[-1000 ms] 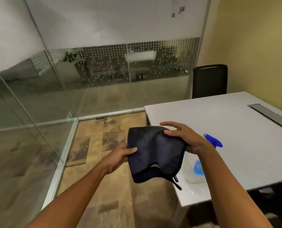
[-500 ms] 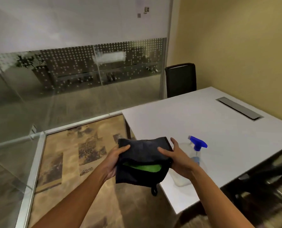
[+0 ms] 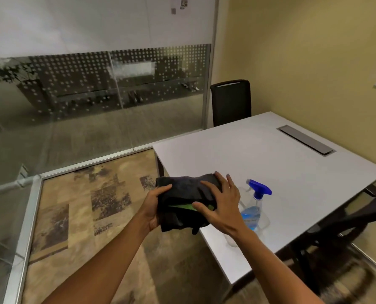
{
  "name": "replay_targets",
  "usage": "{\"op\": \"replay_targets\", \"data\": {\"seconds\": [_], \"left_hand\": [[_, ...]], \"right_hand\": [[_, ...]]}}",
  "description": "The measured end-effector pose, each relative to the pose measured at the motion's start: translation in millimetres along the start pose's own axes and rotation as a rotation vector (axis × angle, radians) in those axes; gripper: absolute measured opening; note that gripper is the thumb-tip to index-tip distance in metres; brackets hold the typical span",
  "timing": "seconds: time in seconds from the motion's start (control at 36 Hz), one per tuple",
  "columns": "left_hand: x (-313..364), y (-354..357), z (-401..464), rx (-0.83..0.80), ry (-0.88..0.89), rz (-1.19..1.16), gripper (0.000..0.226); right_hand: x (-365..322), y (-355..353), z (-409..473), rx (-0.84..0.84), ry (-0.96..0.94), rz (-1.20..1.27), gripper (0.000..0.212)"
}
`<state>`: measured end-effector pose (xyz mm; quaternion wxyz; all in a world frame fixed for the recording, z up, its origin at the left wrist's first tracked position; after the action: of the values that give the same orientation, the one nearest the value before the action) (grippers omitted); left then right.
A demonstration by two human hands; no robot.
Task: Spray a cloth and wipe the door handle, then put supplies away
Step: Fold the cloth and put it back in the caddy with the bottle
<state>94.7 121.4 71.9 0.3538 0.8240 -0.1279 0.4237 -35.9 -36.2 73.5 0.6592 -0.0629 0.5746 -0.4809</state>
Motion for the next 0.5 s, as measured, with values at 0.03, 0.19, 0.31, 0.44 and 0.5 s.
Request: {"op": "replay_targets", "data": {"seconds": [0.03,0.19,0.31,0.44,0.5], "left_hand": [[0,1,1,-0.003,0.005,0.0,0.042],[-8,26,1,0.021,0.008,0.022,0.043],[-14,43,-1,0.029,0.019,0.028,0.039],[-24,62,3,0.072,0.073,-0.083,0.037],[-27,69,5,0.101,0.055,-0.052,0.033]], "right_hand": [[-3,-1,-1,-0.006,-0.114,-0.044,0.076],[-25,4,-1,-0.132,-0.443,-0.213,0.067],[-27,-4,7,-0.115,-0.39,-0.159,0.04],[-10,-27,23,0.025,-0.081,0.138,0.025],[0,-34,29,0.092,0.098,0.264,0.021]]}}
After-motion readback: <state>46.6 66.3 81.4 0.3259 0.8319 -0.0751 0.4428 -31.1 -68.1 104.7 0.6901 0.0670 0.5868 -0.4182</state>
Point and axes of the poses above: each hand's wrist, its own z-axis towards the middle knuckle, its own y-axis out of the palm, x = y × z, the point moved 3 cm from there along z, towards the middle knuckle, and after that the axes turned 5 degrees about z, right-handed, at the moved point
